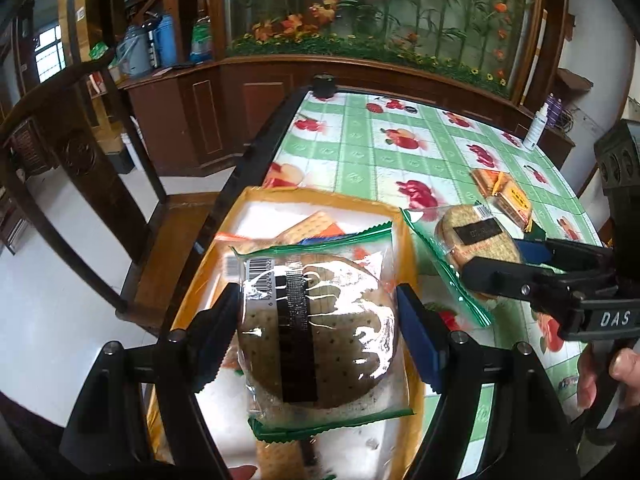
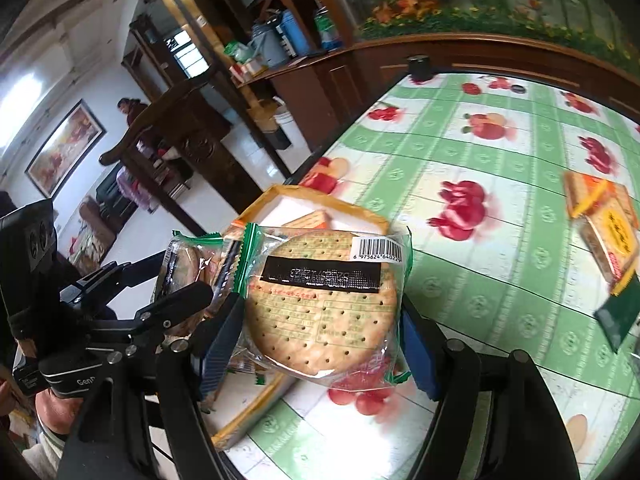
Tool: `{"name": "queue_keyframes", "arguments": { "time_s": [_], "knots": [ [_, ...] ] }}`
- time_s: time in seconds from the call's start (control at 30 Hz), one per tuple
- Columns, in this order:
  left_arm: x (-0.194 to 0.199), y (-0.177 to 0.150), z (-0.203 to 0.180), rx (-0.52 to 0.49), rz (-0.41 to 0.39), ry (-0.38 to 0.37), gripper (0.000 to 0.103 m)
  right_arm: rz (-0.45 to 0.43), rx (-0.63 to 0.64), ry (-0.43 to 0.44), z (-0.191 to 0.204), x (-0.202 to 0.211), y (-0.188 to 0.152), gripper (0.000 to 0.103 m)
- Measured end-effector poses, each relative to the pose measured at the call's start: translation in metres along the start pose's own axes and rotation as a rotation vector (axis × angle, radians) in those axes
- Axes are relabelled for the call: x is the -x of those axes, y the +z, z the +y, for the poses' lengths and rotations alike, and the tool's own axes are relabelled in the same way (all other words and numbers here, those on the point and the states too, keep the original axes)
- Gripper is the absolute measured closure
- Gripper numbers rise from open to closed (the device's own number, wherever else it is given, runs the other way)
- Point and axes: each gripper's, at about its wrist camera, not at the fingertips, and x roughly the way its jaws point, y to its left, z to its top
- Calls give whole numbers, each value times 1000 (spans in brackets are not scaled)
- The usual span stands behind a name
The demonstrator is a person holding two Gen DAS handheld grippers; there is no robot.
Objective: Organize snacks
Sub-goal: 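Carry both round biscuit packs over the white box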
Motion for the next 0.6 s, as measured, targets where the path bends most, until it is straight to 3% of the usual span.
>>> {"name": "queue_keyframes", "arguments": {
  "time_s": [0.27,0.6],
  "knots": [
    [3,-27,18,-7,34,34,26,43,36,27,23,-29,8,29],
    [-15,-44,37,12,68,70,26,95,-53,42,18,-88,34,29]
  ]
}}
